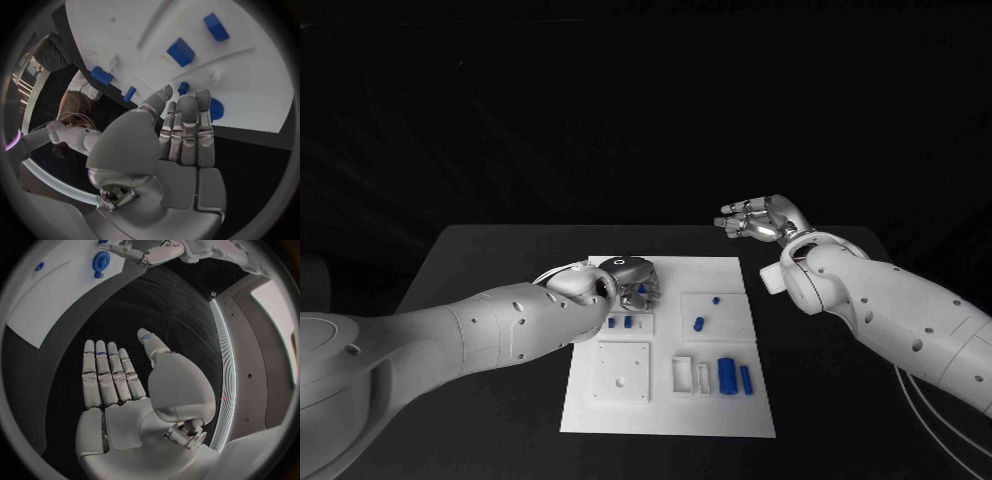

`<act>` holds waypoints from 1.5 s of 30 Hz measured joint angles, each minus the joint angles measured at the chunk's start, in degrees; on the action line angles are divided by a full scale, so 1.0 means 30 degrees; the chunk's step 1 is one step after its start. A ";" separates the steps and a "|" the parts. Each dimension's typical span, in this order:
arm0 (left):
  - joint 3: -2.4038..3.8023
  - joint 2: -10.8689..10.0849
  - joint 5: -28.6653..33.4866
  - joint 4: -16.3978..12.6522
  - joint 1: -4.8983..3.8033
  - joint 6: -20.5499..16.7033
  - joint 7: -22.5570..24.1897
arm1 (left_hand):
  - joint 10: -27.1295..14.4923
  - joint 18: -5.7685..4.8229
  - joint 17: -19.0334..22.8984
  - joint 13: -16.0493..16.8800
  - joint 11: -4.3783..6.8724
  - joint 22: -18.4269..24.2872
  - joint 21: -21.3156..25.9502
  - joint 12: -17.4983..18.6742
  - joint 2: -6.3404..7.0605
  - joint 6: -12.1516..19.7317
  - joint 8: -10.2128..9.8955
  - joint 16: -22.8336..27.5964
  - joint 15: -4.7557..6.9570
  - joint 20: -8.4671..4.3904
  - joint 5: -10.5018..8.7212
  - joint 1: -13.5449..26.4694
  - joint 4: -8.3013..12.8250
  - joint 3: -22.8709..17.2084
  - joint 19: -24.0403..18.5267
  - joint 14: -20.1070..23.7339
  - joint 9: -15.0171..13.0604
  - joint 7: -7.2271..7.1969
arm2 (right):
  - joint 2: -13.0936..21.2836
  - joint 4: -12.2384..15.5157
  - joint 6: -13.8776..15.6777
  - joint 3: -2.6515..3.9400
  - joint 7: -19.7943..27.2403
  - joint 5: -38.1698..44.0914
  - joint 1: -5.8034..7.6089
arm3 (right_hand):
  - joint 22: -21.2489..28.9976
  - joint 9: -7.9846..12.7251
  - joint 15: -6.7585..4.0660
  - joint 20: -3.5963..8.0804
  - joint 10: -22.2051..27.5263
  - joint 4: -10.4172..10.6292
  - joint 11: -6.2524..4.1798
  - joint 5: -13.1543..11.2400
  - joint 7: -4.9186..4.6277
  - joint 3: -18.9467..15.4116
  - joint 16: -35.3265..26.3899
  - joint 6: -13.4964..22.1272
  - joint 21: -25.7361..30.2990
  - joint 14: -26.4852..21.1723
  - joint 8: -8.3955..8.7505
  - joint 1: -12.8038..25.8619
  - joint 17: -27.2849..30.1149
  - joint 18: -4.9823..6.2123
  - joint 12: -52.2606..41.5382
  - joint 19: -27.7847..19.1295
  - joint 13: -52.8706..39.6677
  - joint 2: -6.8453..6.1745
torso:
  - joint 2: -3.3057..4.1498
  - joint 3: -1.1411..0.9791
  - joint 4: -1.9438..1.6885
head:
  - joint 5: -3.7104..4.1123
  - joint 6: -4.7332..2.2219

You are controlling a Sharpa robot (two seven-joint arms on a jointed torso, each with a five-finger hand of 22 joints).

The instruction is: Assemble the parts on the task board

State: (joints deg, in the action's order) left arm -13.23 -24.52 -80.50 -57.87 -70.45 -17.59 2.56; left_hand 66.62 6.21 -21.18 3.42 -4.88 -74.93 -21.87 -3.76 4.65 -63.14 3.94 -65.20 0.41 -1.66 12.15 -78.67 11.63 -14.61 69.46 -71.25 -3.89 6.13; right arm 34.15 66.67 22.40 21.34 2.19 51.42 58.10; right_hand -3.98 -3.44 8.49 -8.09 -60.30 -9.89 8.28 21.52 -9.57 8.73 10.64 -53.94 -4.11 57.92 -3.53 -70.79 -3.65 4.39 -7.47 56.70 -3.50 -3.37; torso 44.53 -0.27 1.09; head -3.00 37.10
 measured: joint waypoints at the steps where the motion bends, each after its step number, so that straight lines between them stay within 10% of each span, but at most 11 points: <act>1: 0.0000 0.0014 -0.0022 0.0019 0.0006 0.0002 -0.0012 | 0.0000 0.0000 0.0012 -0.0001 0.0001 0.0000 -0.0063 0.0000 -0.0028 0.0001 0.0000 -0.0001 0.0000 0.0027 0.0000 0.0028 -0.0022 -0.0083 -0.0027 -0.0001 0.0000 0.0000 | -0.0002 0.0001 -0.0002 0.0000 0.0001 0.0000 0.0000 | 0.0000 0.0000 0.0001 0.0000 0.0000 0.0000 0.0000 0.0023 0.0000 0.0000 0.0000 0.0000 0.0000 0.0000 0.0000 0.0022 0.0000 -0.0002 0.0000 0.0000 0.0000 0.0022 | 0.0000 -0.0002 0.0000 | -0.0004 0.0000; 45: 0.0073 0.0664 -0.0293 0.1361 0.0522 -0.0005 -0.0202 | 0.0191 0.0295 0.0051 -0.0015 0.0088 0.0002 -0.1094 0.0074 -0.0269 -0.0329 0.0000 -0.0439 0.0031 0.0116 -0.0521 -0.0039 -0.0781 -0.1295 -0.0114 -0.0443 0.0043 0.0082 | 0.0041 0.0318 -0.0121 0.0000 0.0001 -0.0011 0.0000 | 0.0000 0.0001 0.0001 0.0000 0.0000 0.0188 0.0000 0.0018 0.0000 -0.0188 -0.0075 0.0001 0.0000 0.0000 0.0000 0.0066 0.0000 -0.0001 0.0000 0.0001 0.0000 0.0067 | -0.0004 0.0007 0.0005 | 0.0106 0.0119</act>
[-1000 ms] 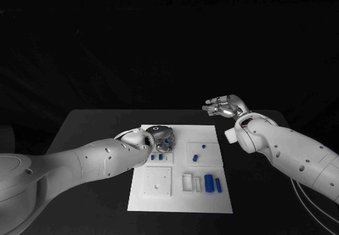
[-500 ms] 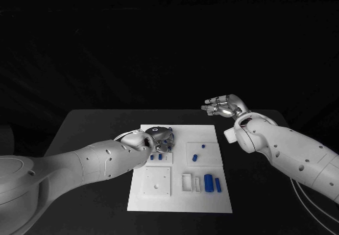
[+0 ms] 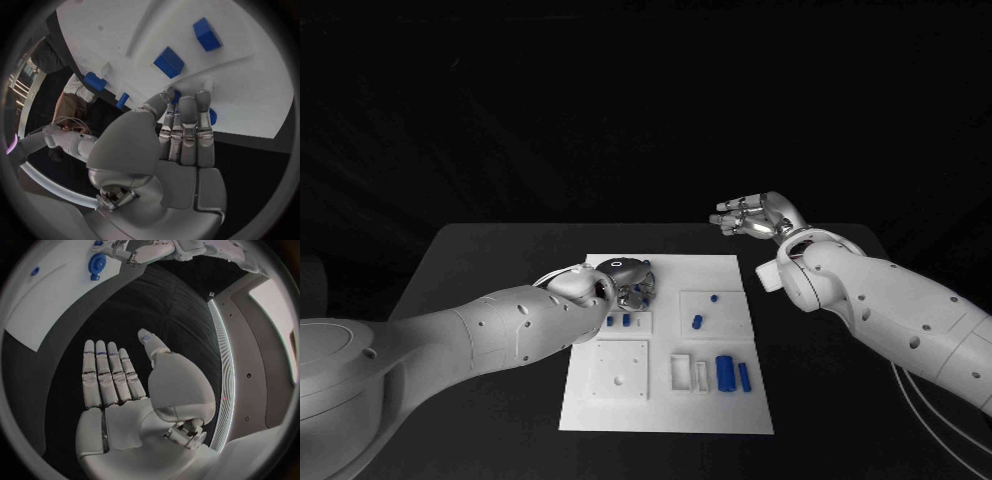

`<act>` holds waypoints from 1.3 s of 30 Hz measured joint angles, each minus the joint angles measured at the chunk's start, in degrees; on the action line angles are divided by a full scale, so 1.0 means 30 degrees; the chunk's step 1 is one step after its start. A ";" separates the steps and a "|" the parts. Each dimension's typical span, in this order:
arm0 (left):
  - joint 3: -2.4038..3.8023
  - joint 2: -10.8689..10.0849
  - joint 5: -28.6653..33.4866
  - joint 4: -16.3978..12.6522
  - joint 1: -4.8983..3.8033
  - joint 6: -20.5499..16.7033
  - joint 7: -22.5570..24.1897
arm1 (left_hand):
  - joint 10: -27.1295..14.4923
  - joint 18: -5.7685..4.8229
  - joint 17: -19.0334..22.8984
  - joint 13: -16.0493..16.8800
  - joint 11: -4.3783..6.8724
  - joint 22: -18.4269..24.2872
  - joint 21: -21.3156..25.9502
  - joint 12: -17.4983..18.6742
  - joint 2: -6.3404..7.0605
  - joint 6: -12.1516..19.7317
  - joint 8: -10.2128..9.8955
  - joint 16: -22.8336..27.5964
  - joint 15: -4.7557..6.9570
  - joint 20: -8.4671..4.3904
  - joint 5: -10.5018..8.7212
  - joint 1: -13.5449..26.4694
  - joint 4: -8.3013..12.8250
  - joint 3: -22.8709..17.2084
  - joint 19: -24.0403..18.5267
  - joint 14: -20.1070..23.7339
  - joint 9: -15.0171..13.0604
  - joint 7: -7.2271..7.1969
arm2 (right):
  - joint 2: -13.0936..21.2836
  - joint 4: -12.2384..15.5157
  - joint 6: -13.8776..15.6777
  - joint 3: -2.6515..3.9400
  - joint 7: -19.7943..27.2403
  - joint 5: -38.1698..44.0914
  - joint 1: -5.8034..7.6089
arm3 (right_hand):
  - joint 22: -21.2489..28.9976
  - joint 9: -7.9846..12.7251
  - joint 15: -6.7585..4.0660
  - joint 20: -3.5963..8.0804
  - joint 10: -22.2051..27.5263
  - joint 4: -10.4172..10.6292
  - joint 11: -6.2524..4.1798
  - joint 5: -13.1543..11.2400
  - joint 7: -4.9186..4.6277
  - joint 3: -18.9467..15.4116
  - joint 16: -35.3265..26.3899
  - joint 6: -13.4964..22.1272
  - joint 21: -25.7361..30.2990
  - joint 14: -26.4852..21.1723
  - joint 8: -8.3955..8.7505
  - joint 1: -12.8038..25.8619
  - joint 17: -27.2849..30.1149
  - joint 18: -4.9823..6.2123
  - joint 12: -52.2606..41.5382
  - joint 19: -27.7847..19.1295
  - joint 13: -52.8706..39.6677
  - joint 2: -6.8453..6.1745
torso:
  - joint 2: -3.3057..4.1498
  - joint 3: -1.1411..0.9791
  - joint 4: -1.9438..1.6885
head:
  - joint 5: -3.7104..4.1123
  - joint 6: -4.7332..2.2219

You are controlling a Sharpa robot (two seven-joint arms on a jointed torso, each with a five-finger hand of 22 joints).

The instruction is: Assemble the parts on the task board

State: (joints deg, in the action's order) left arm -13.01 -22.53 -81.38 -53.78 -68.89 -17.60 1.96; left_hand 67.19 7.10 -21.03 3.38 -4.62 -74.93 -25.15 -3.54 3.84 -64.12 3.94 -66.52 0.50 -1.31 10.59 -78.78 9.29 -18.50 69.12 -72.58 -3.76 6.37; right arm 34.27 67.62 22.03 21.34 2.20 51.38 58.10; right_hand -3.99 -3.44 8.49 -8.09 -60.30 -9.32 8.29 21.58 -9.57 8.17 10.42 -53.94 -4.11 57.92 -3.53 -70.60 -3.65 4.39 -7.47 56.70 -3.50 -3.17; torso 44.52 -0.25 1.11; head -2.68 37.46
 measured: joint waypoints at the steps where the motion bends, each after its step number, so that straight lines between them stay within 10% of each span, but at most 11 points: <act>1: 0.0003 0.0004 0.0002 0.0007 0.0003 -0.0001 -0.0001 | 0.0037 0.0000 0.0000 -0.0003 0.0037 -0.0001 0.0000 0.0001 0.0000 0.0001 0.0000 0.0000 0.0000 0.0000 0.0000 0.0000 0.0000 0.0000 0.0000 0.0000 0.0000 0.0000 | 0.0001 0.0004 0.0000 0.0000 0.0000 0.0000 0.0000 | 0.0000 -0.0001 0.0000 0.0000 0.0000 0.0000 0.0000 0.0000 0.0000 0.0000 0.0000 0.0000 0.0000 0.0000 0.0000 0.0000 0.0000 0.0000 0.0000 0.0000 0.0000 0.0000 | 0.0000 0.0000 -0.0005 | 0.0011 0.0002; 39: 0.0040 -0.0193 0.0049 -0.0114 0.0071 -0.0232 -0.0650 | 0.2446 -0.0447 -0.0086 -0.0044 0.0884 -0.0005 -0.0444 0.0113 -0.1159 -0.1552 0.0000 0.0080 0.0741 -0.0733 -0.0228 -0.0504 0.0070 0.0935 0.0509 -0.1100 -0.0005 -0.0324 | 0.0021 0.0126 0.0000 0.0000 0.0013 0.0032 0.0000 | 0.0000 0.0000 0.0000 0.0000 0.0000 0.0052 0.0000 -0.0005 0.0000 -0.0052 0.0000 0.0000 0.0000 0.0000 0.0000 -0.0001 -0.0001 -0.0001 0.0000 0.0000 -0.0001 0.0000 | -0.0013 -0.0026 -0.0016 | 0.0009 0.0027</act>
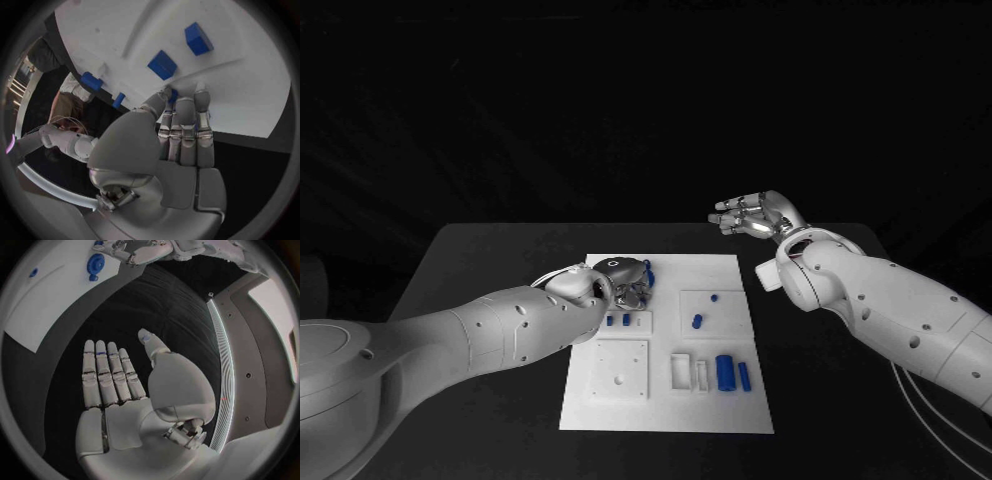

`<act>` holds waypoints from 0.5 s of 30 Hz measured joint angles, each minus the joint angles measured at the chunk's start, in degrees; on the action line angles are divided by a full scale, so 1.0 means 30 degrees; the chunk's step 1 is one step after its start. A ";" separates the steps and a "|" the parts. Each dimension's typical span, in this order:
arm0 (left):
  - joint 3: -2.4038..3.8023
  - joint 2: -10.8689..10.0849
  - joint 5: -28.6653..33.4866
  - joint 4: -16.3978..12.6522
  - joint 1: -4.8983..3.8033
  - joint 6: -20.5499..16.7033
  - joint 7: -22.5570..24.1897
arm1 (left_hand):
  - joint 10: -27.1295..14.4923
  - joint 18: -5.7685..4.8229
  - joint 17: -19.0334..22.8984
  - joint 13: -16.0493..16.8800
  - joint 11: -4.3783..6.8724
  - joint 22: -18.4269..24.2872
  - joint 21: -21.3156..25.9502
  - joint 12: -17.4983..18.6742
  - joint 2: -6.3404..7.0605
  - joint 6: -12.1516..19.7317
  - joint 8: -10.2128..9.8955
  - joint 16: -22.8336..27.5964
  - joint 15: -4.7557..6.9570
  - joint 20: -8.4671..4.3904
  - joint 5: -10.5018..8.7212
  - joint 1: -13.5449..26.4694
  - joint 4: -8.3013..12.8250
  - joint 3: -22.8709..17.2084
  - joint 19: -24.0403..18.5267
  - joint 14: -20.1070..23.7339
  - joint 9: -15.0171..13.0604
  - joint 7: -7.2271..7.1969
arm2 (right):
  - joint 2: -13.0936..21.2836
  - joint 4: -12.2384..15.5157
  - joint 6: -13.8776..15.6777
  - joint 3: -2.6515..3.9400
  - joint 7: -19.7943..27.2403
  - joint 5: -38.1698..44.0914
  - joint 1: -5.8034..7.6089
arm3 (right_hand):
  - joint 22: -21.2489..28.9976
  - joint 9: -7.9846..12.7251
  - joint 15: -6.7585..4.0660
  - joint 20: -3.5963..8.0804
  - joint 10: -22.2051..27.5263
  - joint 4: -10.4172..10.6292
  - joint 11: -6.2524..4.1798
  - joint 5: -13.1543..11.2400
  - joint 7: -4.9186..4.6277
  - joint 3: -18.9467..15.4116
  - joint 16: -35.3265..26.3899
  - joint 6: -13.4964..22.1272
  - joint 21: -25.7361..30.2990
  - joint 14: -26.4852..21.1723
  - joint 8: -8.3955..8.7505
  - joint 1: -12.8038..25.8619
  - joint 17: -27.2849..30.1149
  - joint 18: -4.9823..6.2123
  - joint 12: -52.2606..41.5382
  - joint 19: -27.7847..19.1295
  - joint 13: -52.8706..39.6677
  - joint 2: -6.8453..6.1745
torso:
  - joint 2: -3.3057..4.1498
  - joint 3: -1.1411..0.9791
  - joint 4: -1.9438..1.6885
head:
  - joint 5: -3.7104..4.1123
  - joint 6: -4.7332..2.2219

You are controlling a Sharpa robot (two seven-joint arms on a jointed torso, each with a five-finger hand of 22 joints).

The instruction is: Assemble the parts on the task board

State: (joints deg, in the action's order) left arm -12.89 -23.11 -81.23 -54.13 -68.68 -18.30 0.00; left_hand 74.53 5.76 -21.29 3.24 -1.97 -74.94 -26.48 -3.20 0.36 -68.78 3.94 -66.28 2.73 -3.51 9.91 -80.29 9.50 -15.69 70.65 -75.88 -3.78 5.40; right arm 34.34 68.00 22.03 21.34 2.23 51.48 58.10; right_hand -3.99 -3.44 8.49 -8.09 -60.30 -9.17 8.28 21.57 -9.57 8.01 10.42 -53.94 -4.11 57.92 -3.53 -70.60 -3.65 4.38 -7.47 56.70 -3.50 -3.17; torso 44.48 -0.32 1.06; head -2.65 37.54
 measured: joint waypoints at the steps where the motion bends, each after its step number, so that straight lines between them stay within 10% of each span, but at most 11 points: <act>1: -0.0001 -0.0036 0.0000 -0.0028 0.0004 -0.0031 0.0001 | 0.0004 -0.0006 -0.0014 0.0000 -0.0003 0.0000 0.0000 0.0005 -0.0002 0.0000 0.0000 0.0000 -0.0058 0.0000 0.0000 -0.0002 -0.0003 0.0003 0.0000 -0.0059 0.0000 0.0001 | 0.0000 0.0001 0.0000 0.0000 0.0001 0.0000 0.0000 | 0.0000 0.0000 0.0000 0.0000 0.0000 0.0000 0.0000 0.0000 0.0000 0.0000 0.0000 0.0000 0.0000 0.0000 0.0000 0.0000 0.0000 0.0002 0.0000 0.0000 0.0000 0.0000 | 0.0000 -0.0002 0.0000 | -0.0007 0.0000; 9: 0.0062 -0.0484 -0.0002 -0.0442 0.0073 -0.0221 0.0000 | 0.0068 -0.0161 -0.0022 0.0000 -0.0069 0.0002 0.0000 0.0066 -0.0046 0.0001 0.0000 0.0098 0.0009 0.0002 0.0007 -0.0047 0.0016 0.0054 0.0001 -0.0132 -0.0001 0.0001 | 0.0006 0.0011 0.0001 0.0000 0.0010 0.0001 -0.0001 | 0.0000 0.0000 0.0000 0.0000 0.0000 0.0000 0.0000 0.0081 0.0000 0.0000 0.0000 0.0000 0.0000 0.0000 0.0000 0.0000 0.0001 0.0001 0.0000 0.0000 0.0000 0.0000 | -0.0007 0.0005 -0.0013 | -0.0046 -0.0077; 15: 0.0546 -0.1065 0.0120 -0.1061 0.0118 -0.0165 -0.0026 | 0.0071 -0.0187 -0.0035 0.0001 -0.0077 0.0003 0.0000 -0.0001 -0.0046 0.0001 0.0000 0.0128 0.0008 0.0002 0.0022 -0.0048 0.0036 0.0075 0.0000 -0.0133 -0.0001 0.0001 | 0.0020 0.0025 0.0001 0.0000 0.0017 0.0001 -0.0001 | 0.0000 0.0000 0.0000 0.0000 0.0000 0.0000 0.0000 0.0081 0.0000 0.0000 0.0000 0.0000 0.0000 0.0000 0.0000 0.0000 0.0000 0.0000 0.0000 0.0000 0.0001 0.0000 | -0.0013 0.0005 -0.0016 | -0.0108 -0.0126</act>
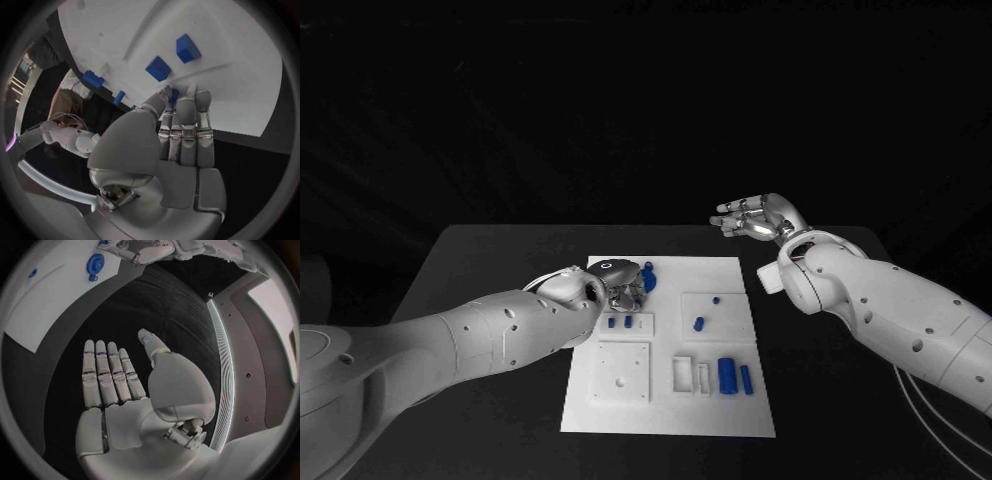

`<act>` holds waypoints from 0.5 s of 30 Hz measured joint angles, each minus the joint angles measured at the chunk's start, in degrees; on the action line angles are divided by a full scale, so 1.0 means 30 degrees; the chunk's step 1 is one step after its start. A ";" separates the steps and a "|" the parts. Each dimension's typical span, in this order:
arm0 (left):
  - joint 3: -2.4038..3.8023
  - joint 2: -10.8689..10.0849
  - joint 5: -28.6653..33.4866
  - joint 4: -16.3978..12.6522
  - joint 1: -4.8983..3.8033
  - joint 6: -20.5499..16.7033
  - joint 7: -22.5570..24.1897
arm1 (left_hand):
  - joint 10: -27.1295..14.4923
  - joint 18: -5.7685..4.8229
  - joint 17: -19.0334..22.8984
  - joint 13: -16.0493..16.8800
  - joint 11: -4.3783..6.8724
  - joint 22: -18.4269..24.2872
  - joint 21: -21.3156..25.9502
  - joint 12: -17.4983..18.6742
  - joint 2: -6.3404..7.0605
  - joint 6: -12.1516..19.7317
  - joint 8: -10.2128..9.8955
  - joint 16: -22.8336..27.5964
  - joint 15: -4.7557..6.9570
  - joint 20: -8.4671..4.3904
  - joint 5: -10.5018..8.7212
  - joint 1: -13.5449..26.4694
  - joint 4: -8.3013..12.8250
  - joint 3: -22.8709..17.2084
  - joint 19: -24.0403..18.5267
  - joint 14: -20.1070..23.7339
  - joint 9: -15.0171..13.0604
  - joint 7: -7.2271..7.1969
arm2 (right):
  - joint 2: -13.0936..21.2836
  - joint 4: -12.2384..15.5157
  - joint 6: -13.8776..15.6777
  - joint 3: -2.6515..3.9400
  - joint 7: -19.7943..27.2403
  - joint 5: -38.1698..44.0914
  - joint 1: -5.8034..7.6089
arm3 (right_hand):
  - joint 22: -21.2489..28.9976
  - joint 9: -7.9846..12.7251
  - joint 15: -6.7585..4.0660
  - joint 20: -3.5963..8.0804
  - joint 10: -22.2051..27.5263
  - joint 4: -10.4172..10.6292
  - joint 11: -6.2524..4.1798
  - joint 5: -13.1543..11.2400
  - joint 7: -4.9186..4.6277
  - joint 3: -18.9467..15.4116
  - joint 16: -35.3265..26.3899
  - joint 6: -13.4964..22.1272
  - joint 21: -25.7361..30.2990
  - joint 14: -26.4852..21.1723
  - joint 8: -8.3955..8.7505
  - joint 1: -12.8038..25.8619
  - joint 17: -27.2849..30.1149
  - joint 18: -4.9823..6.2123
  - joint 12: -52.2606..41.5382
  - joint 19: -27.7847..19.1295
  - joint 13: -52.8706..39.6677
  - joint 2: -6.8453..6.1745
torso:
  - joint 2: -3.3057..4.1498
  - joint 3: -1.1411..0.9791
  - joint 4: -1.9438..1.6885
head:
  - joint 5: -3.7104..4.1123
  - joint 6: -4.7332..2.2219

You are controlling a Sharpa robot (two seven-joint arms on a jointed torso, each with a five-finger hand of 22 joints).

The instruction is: Assemble the parts on the task board

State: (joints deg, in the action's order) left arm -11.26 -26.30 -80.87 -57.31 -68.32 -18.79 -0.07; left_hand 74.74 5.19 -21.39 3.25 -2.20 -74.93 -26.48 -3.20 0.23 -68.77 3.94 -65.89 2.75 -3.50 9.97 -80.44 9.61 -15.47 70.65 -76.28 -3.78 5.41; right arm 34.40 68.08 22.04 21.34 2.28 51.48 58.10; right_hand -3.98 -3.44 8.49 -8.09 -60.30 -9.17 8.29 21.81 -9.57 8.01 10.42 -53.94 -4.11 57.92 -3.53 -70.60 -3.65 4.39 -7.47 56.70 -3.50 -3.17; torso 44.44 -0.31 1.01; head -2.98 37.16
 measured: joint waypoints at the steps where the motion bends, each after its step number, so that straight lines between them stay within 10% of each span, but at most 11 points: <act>1: 0.0090 -0.0113 0.0055 -0.0151 -0.0022 0.0019 0.0002 | 0.0000 -0.0003 0.0000 0.0000 -0.0001 0.0000 0.0000 0.0000 0.0000 -0.0001 0.0000 0.0001 0.0000 0.0000 0.0000 0.0000 0.0000 0.0000 -0.0001 0.0000 0.0000 0.0000 | 0.0008 0.0005 0.0000 0.0000 0.0001 0.0000 0.0000 | -0.0001 0.0000 0.0000 0.0000 0.0000 0.0000 0.0000 0.0000 0.0000 0.0000 0.0000 0.0000 0.0000 0.0000 0.0000 0.0000 0.0000 0.0000 0.0000 0.0000 0.0000 0.0000 | 0.0000 0.0000 0.0000 | -0.0005 -0.0002; 15: 0.0748 -0.1835 0.0806 -0.1872 -0.0550 0.0209 0.0106 | -0.0026 -0.0099 -0.0080 0.0001 -0.0025 0.0003 0.0000 0.0001 0.0002 0.0000 0.0000 0.0076 -0.0002 0.0001 -0.0014 0.0000 0.0050 0.0053 -0.0001 -0.0001 -0.0001 -0.0001 | 0.0155 0.0031 0.0000 0.0000 0.0005 0.0000 0.0000 | 0.0000 0.0000 0.0000 0.0000 0.0000 0.0000 0.0000 -0.0001 0.0000 0.0000 0.0000 0.0000 0.0000 0.0000 0.0000 0.0000 0.0000 0.0001 0.0000 0.0000 0.0000 0.0000 | -0.0002 0.0000 0.0002 | -0.0079 -0.0055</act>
State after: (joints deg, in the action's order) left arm -9.01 -31.81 -78.46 -62.92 -69.97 -18.17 0.25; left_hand 74.66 4.90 -21.63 3.25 -2.28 -74.92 -26.48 -3.20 0.23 -68.78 3.94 -65.66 2.74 -3.50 9.93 -80.44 9.76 -15.31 70.64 -76.28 -3.78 5.40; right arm 34.86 68.17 22.04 21.34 2.30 51.48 58.09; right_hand -3.99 -3.44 8.49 -8.09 -60.30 -9.17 8.29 21.81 -9.57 8.01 10.42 -53.94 -4.11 57.92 -3.53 -70.60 -3.65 4.39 -7.46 56.70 -3.50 -3.17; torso 44.43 -0.31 1.02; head -3.21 37.00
